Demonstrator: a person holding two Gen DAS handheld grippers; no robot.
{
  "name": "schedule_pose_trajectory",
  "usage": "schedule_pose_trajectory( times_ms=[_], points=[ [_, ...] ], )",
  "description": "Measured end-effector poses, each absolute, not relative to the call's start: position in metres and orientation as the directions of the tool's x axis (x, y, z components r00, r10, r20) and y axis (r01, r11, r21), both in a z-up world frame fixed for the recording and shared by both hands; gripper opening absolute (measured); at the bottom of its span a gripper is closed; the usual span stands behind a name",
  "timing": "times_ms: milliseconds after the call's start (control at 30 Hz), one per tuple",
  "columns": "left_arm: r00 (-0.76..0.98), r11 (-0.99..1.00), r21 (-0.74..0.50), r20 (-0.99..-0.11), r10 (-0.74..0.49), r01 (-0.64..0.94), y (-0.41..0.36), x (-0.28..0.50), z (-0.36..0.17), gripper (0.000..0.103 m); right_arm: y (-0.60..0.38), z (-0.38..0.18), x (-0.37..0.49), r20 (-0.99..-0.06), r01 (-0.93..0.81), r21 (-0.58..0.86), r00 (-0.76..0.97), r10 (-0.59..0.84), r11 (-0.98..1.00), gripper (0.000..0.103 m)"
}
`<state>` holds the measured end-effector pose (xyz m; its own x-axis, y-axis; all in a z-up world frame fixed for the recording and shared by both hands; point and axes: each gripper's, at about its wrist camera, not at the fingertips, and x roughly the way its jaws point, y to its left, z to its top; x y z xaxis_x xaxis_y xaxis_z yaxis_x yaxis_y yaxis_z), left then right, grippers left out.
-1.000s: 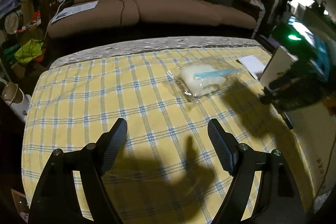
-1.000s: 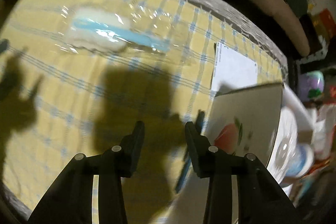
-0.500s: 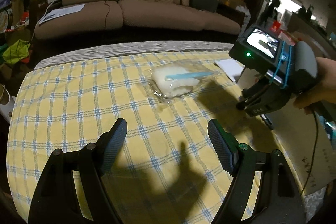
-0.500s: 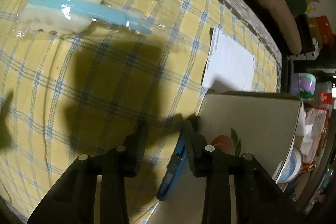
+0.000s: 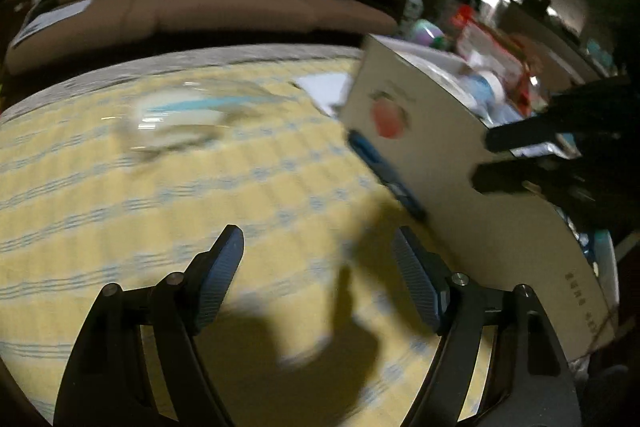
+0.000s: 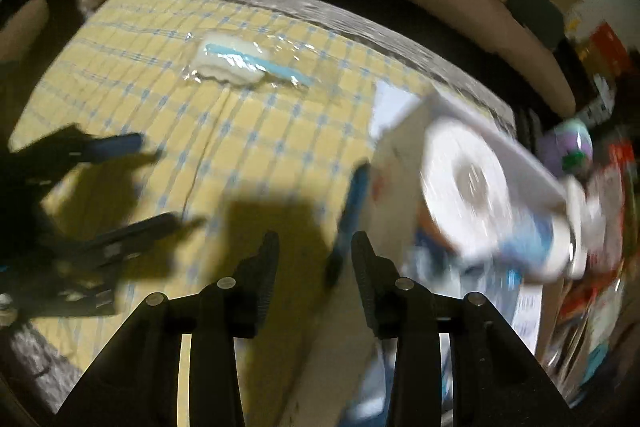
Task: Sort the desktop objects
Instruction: 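Move the left tool toward the clear bag while the right tool moves toward the blue pen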
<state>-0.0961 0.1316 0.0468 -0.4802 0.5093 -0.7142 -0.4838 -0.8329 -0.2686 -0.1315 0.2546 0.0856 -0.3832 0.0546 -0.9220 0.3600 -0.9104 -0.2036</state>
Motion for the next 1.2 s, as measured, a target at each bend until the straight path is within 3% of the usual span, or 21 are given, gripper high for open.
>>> schedule_pose_trajectory(
  times_ms=[100, 367, 467, 533, 733, 800, 900, 1200],
  points=[
    [-0.460, -0.810, -0.230, -0.725, 0.512, -0.540, 0.168, -0.093, 0.039, 0.074, 0.278, 0.096, -0.103, -0.920, 0.348, -0.110, -0.391, -0.038, -0.931, 0.036],
    [-0.364, -0.666, -0.072, -0.791, 0.491, -0.743, 0.238, -0.091, 0.017, 0.066, 0.307, 0.130, -0.054, -0.873, 0.364, -0.045, -0.466, -0.140, -0.930, 0.042],
    [-0.395, -0.656, 0.028, -0.817, 0.421, -0.755, 0.253, -0.098, 0.012, 0.068, 0.317, 0.131, -0.050, -0.863, 0.363, -0.021, -0.478, -0.167, -0.932, 0.042],
    [-0.402, -0.664, 0.037, -0.821, 0.405, -0.746, 0.251, -0.108, 0.010, 0.078, 0.324, 0.130, -0.047, -0.859, 0.359, -0.002, -0.479, -0.182, -0.933, 0.042],
    [-0.494, -0.750, 0.106, -0.811, 0.315, -0.653, 0.250, -0.148, 0.014, 0.073, 0.336, 0.123, -0.043, -0.854, 0.345, 0.024, -0.481, -0.199, -0.938, 0.042],
    [-0.491, -0.778, 0.086, -0.816, 0.303, -0.623, 0.243, -0.167, 0.014, 0.072, 0.336, 0.124, -0.041, -0.854, 0.346, 0.022, -0.481, -0.198, -0.938, 0.042],
    [-0.483, -0.832, 0.023, -0.823, 0.299, -0.554, 0.218, -0.191, 0.015, 0.059, 0.335, 0.129, -0.045, -0.849, 0.359, 0.017, -0.487, -0.203, -0.933, 0.042],
    [-0.509, -0.870, -0.043, -0.796, 0.326, -0.491, 0.148, -0.165, 0.039, 0.056, 0.297, 0.151, -0.146, -0.828, 0.391, 0.143, -0.455, -0.326, -0.909, 0.042]
  ],
)
